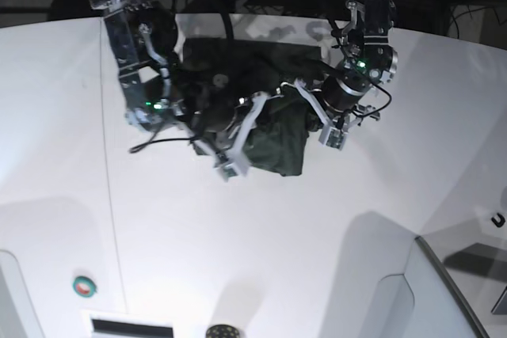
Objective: Layout the t-shirt on the table in an organized manner, then fold the t-shirt properly
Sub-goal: 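Lift the shirt end with the right gripper and fold it over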
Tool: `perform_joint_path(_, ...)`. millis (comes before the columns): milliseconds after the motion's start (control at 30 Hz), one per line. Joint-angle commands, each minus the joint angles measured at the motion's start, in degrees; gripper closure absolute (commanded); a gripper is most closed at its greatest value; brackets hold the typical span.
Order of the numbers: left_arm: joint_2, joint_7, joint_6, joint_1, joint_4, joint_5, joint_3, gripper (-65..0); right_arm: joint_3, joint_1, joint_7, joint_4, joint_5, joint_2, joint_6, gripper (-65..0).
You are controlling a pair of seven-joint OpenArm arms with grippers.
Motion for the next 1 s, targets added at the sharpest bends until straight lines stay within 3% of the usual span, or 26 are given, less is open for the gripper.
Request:
perform_joint_path(0,-0.3,-1.1,-0.3,0.0,2.2,-0.5,-0.1,0.0,-1.8,1.1,2.5,-1.1,1.2,-0.6,-0.6,-0.6)
perform_joint_path(267,-4.5,-1.1,-0.3,3.1,5.1,-0.6,-0.1,0.0,-10.2,4.9,10.1,-8.3,1.2,-0.4,-7.4,-0.6)
perform_joint_path(533,-4.4,-1.1,-0.3,3.8,2.5,-0.6,-2.5,0.0,-14.0,8.5,14.5,-15.5,1.3,-0.9,-7.7,-0.6)
perform_joint_path(833,-4.3,-1.1,-0.3,4.2,1.1,-0.6,-2.4,0.0,-14.0,8.8,15.0,-15.6,1.3,-1.2,-7.5,-2.0)
perform_joint_path(967,-4.2,-1.1,-0.3,4.6,1.7,-0.6,-2.5,0.0,-14.4,8.8,15.0,-15.6,1.3,-1.7,-7.4,-13.1)
